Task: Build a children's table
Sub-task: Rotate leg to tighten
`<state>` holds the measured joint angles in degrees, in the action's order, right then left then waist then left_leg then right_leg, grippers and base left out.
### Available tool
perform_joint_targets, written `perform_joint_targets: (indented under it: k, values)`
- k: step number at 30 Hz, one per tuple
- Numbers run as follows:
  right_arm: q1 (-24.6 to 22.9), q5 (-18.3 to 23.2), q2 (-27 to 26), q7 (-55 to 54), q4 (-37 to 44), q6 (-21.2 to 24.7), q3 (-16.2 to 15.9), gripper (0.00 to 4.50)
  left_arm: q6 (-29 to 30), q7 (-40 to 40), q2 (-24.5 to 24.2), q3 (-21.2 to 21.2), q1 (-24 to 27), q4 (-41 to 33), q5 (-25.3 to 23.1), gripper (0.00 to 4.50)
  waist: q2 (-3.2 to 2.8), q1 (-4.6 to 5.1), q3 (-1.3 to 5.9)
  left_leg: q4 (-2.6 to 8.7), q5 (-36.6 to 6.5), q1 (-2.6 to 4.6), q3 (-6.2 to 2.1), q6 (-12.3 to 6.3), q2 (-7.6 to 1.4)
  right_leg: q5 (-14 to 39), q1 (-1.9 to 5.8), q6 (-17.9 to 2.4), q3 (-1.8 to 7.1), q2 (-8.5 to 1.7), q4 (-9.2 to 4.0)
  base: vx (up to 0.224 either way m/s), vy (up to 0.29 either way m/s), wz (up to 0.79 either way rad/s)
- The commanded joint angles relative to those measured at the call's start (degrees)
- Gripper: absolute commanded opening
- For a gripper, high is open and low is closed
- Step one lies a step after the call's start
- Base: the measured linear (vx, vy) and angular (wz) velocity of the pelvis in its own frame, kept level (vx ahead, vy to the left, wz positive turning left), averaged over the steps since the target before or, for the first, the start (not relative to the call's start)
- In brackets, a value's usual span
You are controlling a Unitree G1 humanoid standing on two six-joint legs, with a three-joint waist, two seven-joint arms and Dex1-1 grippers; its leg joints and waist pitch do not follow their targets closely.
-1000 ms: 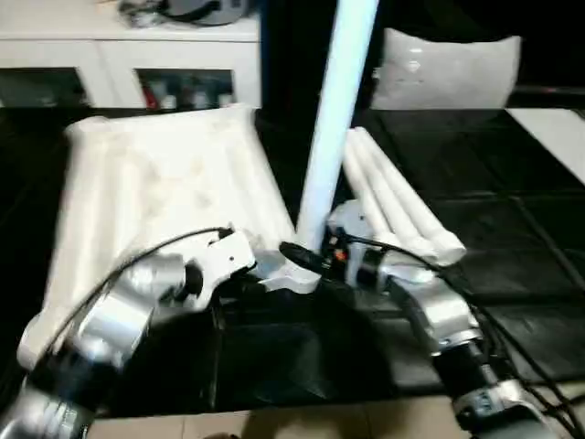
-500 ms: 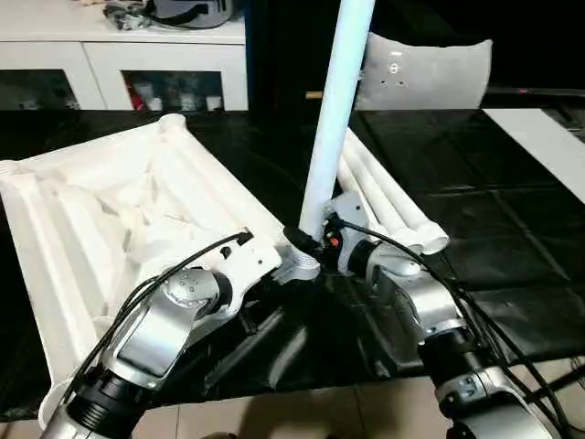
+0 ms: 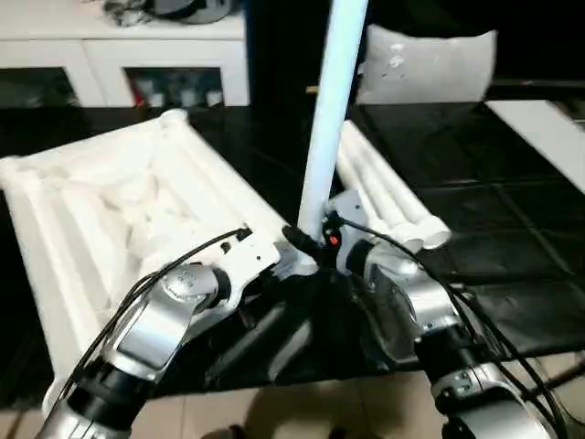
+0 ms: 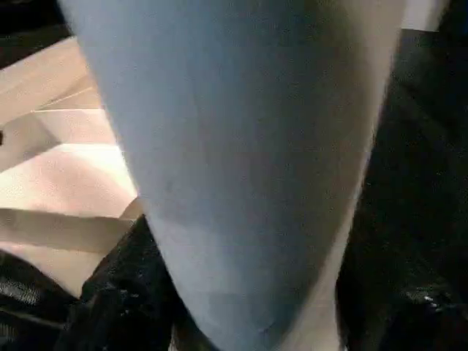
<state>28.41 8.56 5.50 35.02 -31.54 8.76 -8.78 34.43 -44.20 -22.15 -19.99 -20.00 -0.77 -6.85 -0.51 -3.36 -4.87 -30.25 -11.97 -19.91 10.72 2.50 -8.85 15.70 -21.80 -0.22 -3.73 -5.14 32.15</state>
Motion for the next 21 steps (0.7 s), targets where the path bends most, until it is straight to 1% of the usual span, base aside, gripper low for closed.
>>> perform_joint_targets:
  k: [1,2,3,4,5,6,7,8,9,10,12,13,14,15,17,19,20,21]
  values:
    - [-4.29,-0.27,0.87,2.6,-1.76,1.54,-1.35,3.25,-2.52,-0.44,-0.84,0.13,-1.26,1.13,0.09,0.0,-0.06,-0.5,1.95,2.12,-17.69,0.51,-3.75,-1.32,-3.78,40.23,1.45,-2.67,3.6,-7.53,-8.05,0.062,-0.001,-0.18]
    - [-4.77,-0.07,1.22,3.43,-0.86,1.06,-1.37,3.47,-3.04,-0.67,-1.03,0.22,-1.44,1.46,0.21,0.0,-0.45,-0.75,2.42,3.8,-14.32,-0.27,-3.42,-0.73,-4.71,27.42,1.58,-4.36,2.86,-5.11,-5.81,0.081,0.006,-0.12]
    - [-5.15,0.04,1.55,3.96,-0.17,0.76,-1.35,3.47,-3.34,-0.79,-1.14,0.31,-1.69,1.95,0.29,0.0,-1.11,-0.88,2.86,3.84,-14.81,0.52,-3.27,0.11,-5.1,21.77,1.16,-5.75,2.8,-4.51,-5.06,0.081,0.006,-0.12]
    - [-5.65,0.17,1.97,4.36,0.73,0.85,-1.22,3.56,-3.85,-1.01,-1.41,0.25,-1.99,2.48,0.29,0.0,-0.79,-0.53,2.88,3.92,-17.06,0.89,-2.63,0.91,-5.03,14.81,0.77,-8.39,2.9,-3.87,-4.24,0.0,0.0,0.0]
    - [-6.15,0.31,2.43,4.8,1.55,0.81,-1.12,3.64,-4.18,-1.2,-1.59,0.24,-2.21,2.89,0.32,0.0,-0.92,-0.61,2.59,3.96,-20.71,1.06,-2.26,1.08,-4.69,17.2,0.55,-9.33,2.96,-3.91,-4.48,0.0,0.0,0.0]
    - [-6.4,0.4,2.68,5.02,1.98,0.8,-1.04,3.72,-4.36,-1.28,-1.68,0.23,-2.33,3.12,0.3,0.0,-0.72,-0.54,2.48,3.84,-22.44,1.12,-2.2,0.95,-4.47,20.14,0.4,-8.94,2.99,-4.07,-4.92,0.0,0.0,0.0]
    - [-6.84,0.56,3.1,5.39,2.7,0.79,-0.92,3.81,-4.67,-1.41,-1.84,0.22,-2.54,3.51,0.27,0.0,-0.83,-0.52,2.49,3.75,-24.19,1.19,-2.47,1.13,-4.43,24.59,0.45,-7.74,2.98,-4.39,-5.32,0.0,0.0,0.0]
    - [-7.64,0.84,3.95,6.16,3.96,0.63,-0.76,3.9,-5.24,-1.7,-2.06,0.28,-2.85,4.22,0.34,0.0,-0.76,-0.52,2.65,3.74,-23.92,1.05,-2.58,1.14,-4.46,24.99,0.59,-7.24,2.98,-4.47,-5.32,0.0,0.0,0.0]
    - [-8.33,1.06,4.71,6.96,5.03,0.08,-0.67,3.9,-5.71,-1.98,-2.26,0.29,-3.13,4.85,0.36,0.0,-0.76,-0.68,2.81,3.8,-22.85,0.91,-2.55,0.92,-4.56,23.88,0.63,-6.76,3.05,-4.42,-5.28,0.0,0.0,0.0]
    - [-8.77,1.17,5.16,7.51,5.65,-0.38,-0.61,4.03,-6.32,-2.16,-2.38,0.27,-3.35,5.5,0.42,0.0,-0.91,-0.74,2.88,3.86,-21.93,0.78,-2.48,0.96,-4.62,21.59,0.73,-6.85,3.04,-4.22,-5.05,0.0,0.0,0.0]
    - [-9.33,1.51,5.84,8.19,6.77,-0.52,-0.41,4.23,-7.2,-2.55,-2.58,0.18,-3.62,6.26,0.49,0.0,-0.78,-0.82,2.92,3.74,-20.86,0.66,-2.26,0.54,-4.5,19.0,0.84,-7.62,3.04,-4.16,-4.85,0.0,0.0,0.0]
    - [-9.98,2.12,6.66,9.3,8.31,-0.57,-0.13,4.32,-8.17,-3.02,-2.88,0.0,-3.97,7.12,0.54,0.0,-0.97,-0.88,2.96,3.67,-20.12,0.59,-2.22,0.15,-4.48,18.07,0.97,-8.07,3.05,-4.16,-4.76,0.0,0.0,0.0]
    - [-10.38,2.53,7.18,10.0,9.29,-0.53,0.05,4.43,-8.77,-3.32,-3.07,-0.11,-4.19,7.65,0.57,0.0,-0.79,-0.9,3.07,3.58,-19.57,0.55,-2.16,0.03,-4.5,17.64,1.08,-8.15,3.05,-4.17,-4.68,0.0,0.0,0.0]
    - [-10.95,3.04,8.02,11.12,10.78,-0.76,0.4,4.43,-9.61,-3.94,-3.43,-0.28,-4.48,8.37,0.7,0.0,-0.79,-1.0,3.12,3.47,-18.85,0.62,-2.02,-0.35,-4.45,17.25,1.05,-8.61,3.05,-4.15,-4.63,0.0,0.0,0.0]
    - [-11.53,4.0,9.46,12.96,13.12,-0.47,1.17,4.43,-11.31,-5.39,-4.19,-0.58,-4.95,9.75,0.97,0.0,-0.59,-1.33,3.13,3.26,-17.42,0.56,-1.89,-1.35,-4.43,17.96,1.2,-8.55,3.06,-4.22,-4.79,0.0,0.0,0.0]
    - [-11.58,4.22,10.6,14.28,14.29,-0.75,1.34,4.43,-12.51,-6.68,-4.85,-0.87,-5.22,10.47,1.12,0.0,-0.56,-1.36,3.19,3.18,-17.22,0.53,-1.89,-1.46,-4.4,19.97,1.19,-8.32,2.92,-4.2,-4.81,0.0,0.0,0.0]
    - [-11.37,4.5,11.87,15.55,15.42,-0.78,1.34,4.43,-13.8,-8.37,-5.6,-1.26,-5.5,11.13,1.36,0.0,-0.54,-1.32,3.17,3.22,-16.78,0.29,-1.98,-1.51,-4.41,20.39,1.31,-8.17,2.84,-4.22,-4.77,0.0,0.0,0.0]
    - [-11.17,4.6,12.56,16.18,16.04,-0.64,1.34,4.43,-14.44,-9.42,-6.11,-1.57,-5.6,11.33,1.42,0.0,-0.48,-1.34,3.19,3.19,-16.4,0.31,-1.96,-1.58,-4.42,20.89,1.31,-7.83,2.79,-4.23,-4.86,0.0,0.0,0.0]
